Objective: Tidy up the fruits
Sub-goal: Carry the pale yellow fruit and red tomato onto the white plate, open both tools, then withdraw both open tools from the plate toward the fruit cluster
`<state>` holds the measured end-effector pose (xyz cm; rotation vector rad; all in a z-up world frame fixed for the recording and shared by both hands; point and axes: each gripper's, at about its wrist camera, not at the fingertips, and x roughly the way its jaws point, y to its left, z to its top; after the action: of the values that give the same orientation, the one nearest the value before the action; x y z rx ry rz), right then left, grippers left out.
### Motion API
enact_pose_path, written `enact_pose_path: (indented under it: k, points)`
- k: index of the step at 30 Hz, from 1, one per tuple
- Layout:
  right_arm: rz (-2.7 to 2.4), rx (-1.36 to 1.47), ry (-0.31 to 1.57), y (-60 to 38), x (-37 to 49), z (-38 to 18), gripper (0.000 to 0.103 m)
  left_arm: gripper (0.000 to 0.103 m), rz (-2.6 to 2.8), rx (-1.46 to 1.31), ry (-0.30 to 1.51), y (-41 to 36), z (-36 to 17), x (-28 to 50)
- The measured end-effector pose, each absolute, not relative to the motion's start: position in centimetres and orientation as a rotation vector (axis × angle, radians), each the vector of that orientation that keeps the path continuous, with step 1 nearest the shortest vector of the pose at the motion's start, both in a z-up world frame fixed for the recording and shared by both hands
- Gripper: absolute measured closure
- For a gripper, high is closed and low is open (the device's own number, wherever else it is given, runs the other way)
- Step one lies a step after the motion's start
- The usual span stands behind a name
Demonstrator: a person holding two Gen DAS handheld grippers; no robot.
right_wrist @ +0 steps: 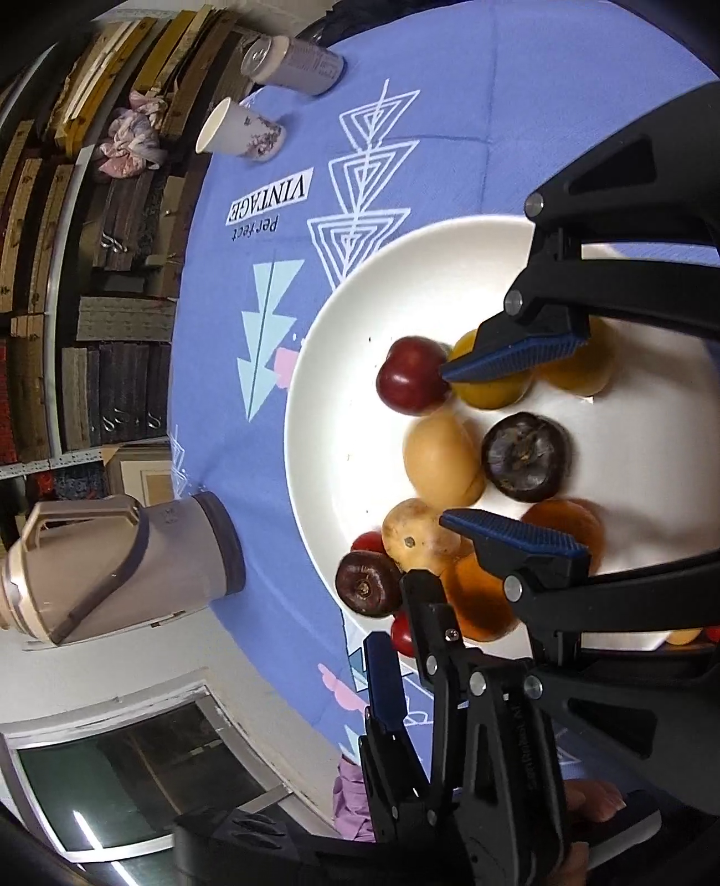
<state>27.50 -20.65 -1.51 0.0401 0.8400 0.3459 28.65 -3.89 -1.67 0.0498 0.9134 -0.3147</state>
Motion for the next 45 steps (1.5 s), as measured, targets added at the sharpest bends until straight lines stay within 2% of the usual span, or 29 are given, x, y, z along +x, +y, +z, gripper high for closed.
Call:
enact_pose_path:
  k: [6,8,11,13,21,26,31,34,45]
  points:
    - [0.335,0.046,0.826,-21.5,25.1,-0.8,0.051,0.042,-0.328,0.060,0.896,-4.0,-0.8,26.8]
    - [0.327,0.048,0.817,-21.9,24.1,-0.6,0.046,0.029,-0.322,0.054,0.892,-3.9,-0.6,26.2]
    - [0.324,0.042,0.816,-22.4,22.4,-0.4,0.043,0.024,-0.313,0.044,0.870,-3.4,0.0,24.8]
    - [0.302,0.030,0.808,-22.8,21.1,-0.4,0.034,0.024,-0.311,0.041,0.864,-3.1,0.2,24.0]
    - [0.292,0.045,0.831,-24.2,17.0,-1.0,0.034,0.023,-0.311,0.049,0.865,-2.4,0.5,21.1]
    - [0.315,0.032,0.844,-23.8,14.6,-1.7,0.034,0.018,-0.310,0.038,0.858,-1.7,0.4,19.2]
    - [0.349,0.008,0.855,-22.6,13.2,-2.6,0.034,0.018,-0.325,0.060,0.885,-1.7,-1.1,17.3]
    - [0.373,0.003,0.871,-21.7,12.8,-3.1,0.038,0.018,-0.324,0.067,0.903,-1.4,-2.0,16.2]
    - [0.392,0.002,0.876,-20.4,12.0,-3.3,0.039,0.018,-0.305,0.014,0.967,1.2,-4.2,14.0]
